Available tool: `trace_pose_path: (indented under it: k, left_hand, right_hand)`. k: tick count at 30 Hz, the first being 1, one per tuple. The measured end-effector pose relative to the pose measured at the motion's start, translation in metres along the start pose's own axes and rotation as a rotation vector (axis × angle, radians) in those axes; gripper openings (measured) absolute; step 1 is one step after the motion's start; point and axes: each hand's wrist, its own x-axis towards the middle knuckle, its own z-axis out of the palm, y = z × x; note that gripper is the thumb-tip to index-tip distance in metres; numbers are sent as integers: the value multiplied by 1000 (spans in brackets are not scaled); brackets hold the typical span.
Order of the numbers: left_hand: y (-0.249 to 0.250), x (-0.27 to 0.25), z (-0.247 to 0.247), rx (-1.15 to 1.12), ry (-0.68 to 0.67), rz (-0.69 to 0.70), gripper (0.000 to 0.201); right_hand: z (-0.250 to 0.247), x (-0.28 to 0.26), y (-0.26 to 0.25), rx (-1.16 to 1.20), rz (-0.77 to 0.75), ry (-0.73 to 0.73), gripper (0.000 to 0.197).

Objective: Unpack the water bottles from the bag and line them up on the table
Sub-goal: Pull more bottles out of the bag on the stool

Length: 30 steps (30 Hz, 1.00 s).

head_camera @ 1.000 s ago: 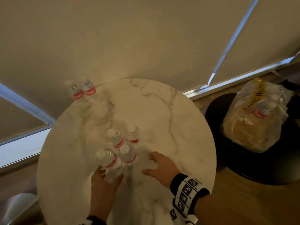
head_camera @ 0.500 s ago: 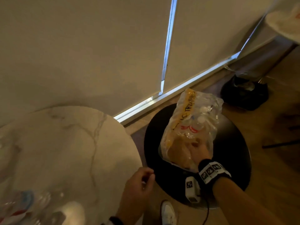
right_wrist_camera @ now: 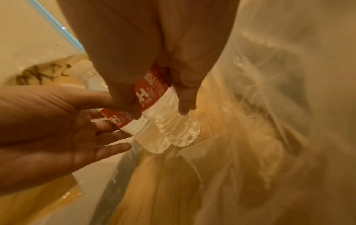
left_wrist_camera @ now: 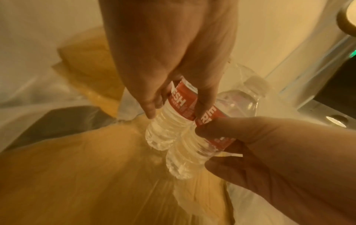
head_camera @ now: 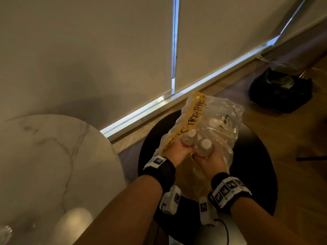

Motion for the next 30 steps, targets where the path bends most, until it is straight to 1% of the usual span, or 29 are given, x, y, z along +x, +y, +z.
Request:
trace_pose_path:
  k: [2, 4, 6, 7, 8, 9, 12, 14, 15, 16, 18, 20, 23, 25, 28, 29, 30]
  left_hand:
    - [5, -2, -3, 17, -4, 24, 49]
    - [3, -12, -5, 67, 29, 56, 53]
    - [-4, -27, -10, 125, 93, 37, 65]
    - [-10, -36, -14, 115, 88, 20, 73]
    - [-14, -48, -20, 73, 70, 26, 77]
    - [-16, -63, -26, 30, 50, 32, 76]
    - [-23, -128, -52, -66, 28, 23, 69]
    - [-36, -173, -60, -141, 64, 17, 63]
    - [-49, -210, -74, -177, 114, -10, 59]
    - [-56, -230, -75, -228, 171, -29, 54]
    - [-85, -298, -97, -358, 277, -123, 48]
    - [-117, -361, -120, -439, 362, -214, 45]
    - [-178, -438, -147, -469, 462, -327, 46]
    - [-214, -479, -164, -454, 510, -395, 50]
    - [-261, -522, -189, -433, 648, -487, 58]
    - [-273, -533, -197, -405, 692, -510, 63]
    - [-285, -543, -205, -399, 720, -501, 67]
  right_hand:
    - [-1, -4, 6, -40, 11, -8, 58]
    - [-5, -13, 8, -55, 1, -35, 71]
    - [-10, -25, 5, -91, -50, -98, 80]
    - [-10, -31, 5, -101, -72, -133, 81]
    - [-10, -41, 1, -114, -93, -162, 78]
    - [-11, -53, -3, -122, -104, -196, 73]
    - [-5, -101, -26, -137, -147, -320, 59]
    - [-2, -137, -47, -116, -177, -422, 52]
    - [14, -164, -57, -115, -180, -481, 49]
    - [16, -179, -61, -125, -175, -520, 46]
    - [54, -221, -66, -205, -191, -599, 52]
    - [102, -262, -69, -254, -190, -620, 59]
    - [185, -325, -74, -230, -221, -673, 56]
    - [238, -363, -68, -226, -255, -678, 56]
    - [312, -405, -67, -199, -283, -696, 55]
    - [334, -415, -67, -192, -296, -697, 54]
    - [355, -425, -68, -173, -303, -691, 54]
